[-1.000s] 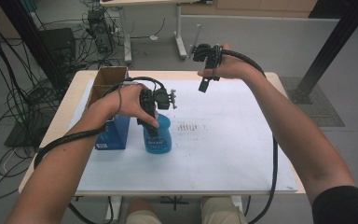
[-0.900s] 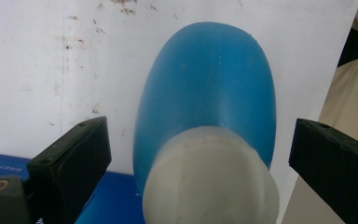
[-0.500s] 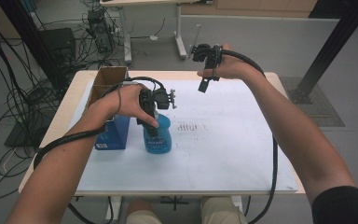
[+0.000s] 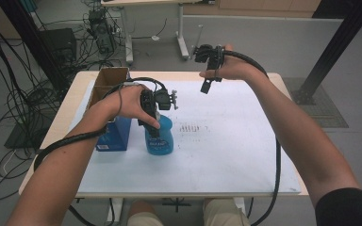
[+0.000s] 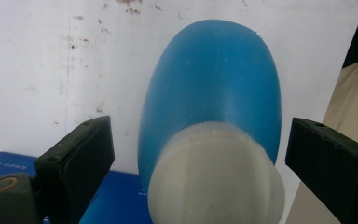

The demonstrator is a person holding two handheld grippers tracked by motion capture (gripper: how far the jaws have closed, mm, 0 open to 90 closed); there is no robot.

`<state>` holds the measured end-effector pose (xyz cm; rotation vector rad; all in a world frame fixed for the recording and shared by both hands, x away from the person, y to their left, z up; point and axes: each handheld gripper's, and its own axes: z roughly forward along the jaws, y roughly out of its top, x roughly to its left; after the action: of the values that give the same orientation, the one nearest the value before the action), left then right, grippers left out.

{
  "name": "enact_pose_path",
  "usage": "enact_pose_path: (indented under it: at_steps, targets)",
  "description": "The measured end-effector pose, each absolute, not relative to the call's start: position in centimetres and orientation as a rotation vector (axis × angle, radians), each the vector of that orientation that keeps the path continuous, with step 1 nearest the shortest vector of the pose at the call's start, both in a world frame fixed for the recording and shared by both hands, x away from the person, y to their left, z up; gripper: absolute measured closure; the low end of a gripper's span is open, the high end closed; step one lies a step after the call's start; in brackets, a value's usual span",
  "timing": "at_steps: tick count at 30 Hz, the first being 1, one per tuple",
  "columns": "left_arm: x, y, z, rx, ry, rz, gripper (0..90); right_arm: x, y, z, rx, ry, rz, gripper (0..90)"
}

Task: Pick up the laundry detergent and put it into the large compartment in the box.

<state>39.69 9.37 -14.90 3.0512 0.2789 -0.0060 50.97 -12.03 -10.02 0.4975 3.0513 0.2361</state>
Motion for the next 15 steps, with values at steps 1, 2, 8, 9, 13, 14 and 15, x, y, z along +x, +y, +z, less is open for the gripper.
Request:
enact_pose_path:
  at_steps: [1,2,8,9,13,14,15]
  targets:
    - [39.69,9.37,-14.9,3.051,0.279,-0.006,9.1,50.97,-12.01,-10.03,0.498,3.052,0.237,6.3]
    - [39.69,9.38,-14.93,3.053,0.28,-0.006,9.8,50.99,-11.93,-9.99,0.495,3.053,0.231,6.3]
    - [39.68,9.43,-14.99,3.05,0.277,-0.006,11.8,51.02,-11.8,-10.03,0.503,3.054,0.22,6.4]
    - [39.68,9.44,-15.02,3.051,0.277,-0.005,12.7,51.0,-11.86,-10.04,0.5,3.052,0.224,6.3]
    - [39.63,9.43,-15.08,3.052,0.271,0.0,15.1,50.99,-11.98,-10.06,0.502,3.052,0.234,6.4]
    - [39.63,9.43,-15.09,3.052,0.27,0.001,15.1,50.99,-11.96,-10.06,0.503,3.051,0.231,6.4]
    - [39.62,9.41,-15.09,3.052,0.27,0.001,15.2,51.01,-11.94,-10.05,0.504,3.052,0.228,6.4]
